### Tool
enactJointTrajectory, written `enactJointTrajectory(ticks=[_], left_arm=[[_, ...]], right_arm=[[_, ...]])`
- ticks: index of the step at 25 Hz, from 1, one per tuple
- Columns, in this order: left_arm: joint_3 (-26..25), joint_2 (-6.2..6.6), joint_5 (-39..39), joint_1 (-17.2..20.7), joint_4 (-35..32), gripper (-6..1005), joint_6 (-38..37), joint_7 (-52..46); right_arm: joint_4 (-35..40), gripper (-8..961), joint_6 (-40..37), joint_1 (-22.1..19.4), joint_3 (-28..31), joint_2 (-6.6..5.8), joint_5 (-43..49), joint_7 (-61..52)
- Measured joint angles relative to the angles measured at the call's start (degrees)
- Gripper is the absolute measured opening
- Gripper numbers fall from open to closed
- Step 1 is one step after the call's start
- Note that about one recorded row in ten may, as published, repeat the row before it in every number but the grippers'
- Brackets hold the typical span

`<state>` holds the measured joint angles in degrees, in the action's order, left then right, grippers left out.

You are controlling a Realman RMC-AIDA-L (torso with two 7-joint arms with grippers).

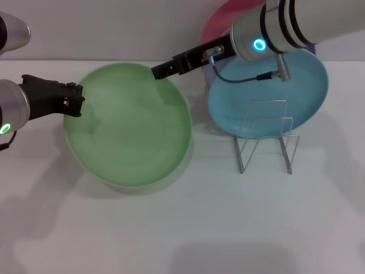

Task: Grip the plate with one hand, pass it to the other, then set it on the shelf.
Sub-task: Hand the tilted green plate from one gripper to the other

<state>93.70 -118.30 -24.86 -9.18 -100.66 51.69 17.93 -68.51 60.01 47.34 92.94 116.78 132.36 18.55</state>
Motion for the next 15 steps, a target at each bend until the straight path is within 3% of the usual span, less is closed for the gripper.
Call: enactJointTrajectory(ticks=[15], left_arm=[[0.95, 0.06, -2.98, 0.65, -1.71, 61, 0.46, 1.07]], right_arm=[[2.34, 819, -3.39, 0.43, -2.84, 0.12, -1.0, 4.35]])
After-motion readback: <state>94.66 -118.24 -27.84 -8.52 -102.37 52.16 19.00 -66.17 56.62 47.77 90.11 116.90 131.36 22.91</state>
